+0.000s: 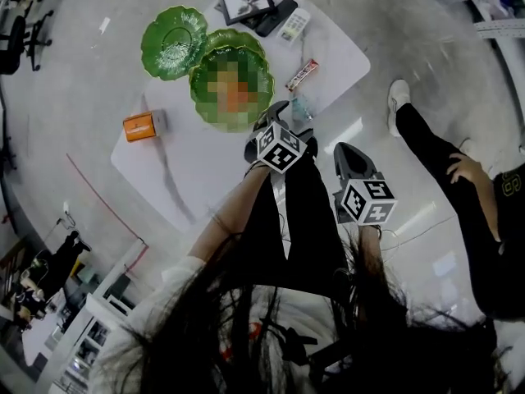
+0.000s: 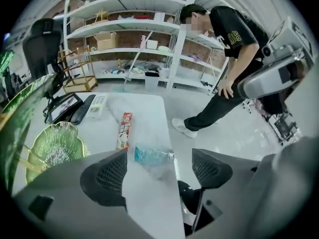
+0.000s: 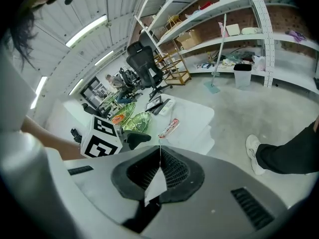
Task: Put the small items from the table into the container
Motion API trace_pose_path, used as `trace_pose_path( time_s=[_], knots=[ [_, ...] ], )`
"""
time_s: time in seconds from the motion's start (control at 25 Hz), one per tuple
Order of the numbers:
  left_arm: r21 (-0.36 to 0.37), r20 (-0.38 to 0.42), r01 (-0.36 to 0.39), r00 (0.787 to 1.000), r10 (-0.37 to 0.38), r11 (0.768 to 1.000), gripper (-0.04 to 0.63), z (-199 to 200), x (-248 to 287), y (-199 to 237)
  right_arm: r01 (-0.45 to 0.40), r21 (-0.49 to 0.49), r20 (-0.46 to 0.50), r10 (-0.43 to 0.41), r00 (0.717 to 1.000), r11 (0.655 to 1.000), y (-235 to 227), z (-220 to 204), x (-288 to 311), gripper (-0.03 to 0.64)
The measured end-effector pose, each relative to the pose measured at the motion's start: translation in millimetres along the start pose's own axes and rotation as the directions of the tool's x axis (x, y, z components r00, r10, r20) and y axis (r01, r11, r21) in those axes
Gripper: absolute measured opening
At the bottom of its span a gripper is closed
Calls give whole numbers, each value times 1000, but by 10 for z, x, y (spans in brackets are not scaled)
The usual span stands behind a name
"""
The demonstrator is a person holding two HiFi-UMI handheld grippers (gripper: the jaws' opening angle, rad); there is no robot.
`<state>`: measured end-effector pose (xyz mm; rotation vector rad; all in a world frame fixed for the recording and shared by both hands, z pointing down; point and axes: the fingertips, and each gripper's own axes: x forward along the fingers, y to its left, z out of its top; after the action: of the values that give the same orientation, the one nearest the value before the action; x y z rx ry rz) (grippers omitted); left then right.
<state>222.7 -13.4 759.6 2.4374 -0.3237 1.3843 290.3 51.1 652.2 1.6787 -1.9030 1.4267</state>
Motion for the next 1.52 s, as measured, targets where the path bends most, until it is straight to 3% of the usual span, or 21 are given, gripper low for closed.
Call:
trace_pose_path(
  time_s=[0.2,0.48,0.72,0.96,1.52],
  knots=[
    [113,-54,-6,998,12,994,463,-14,279,95,-1,45,5,1,1000,999,-107,-43,14,15],
    [163,-130,37,991,-16,986,476,-129,557,54,7,64,-16,-6,1000,998,-154,-132,-30,15],
    [115,-124,13,992,1,993,388,-160,525,123,14,59,-13,-13,1000,998,-174,-141,-46,15],
    [126,-130,28,991,-11,992,376,-197,466,126,15,51,-7,-15,1000,999,-181,-93,-16,15],
    [27,-49,82,996,-80,996,374,-413,-51,-370,6,15,2,-6,1000,1000,77,60,94,15]
  ],
)
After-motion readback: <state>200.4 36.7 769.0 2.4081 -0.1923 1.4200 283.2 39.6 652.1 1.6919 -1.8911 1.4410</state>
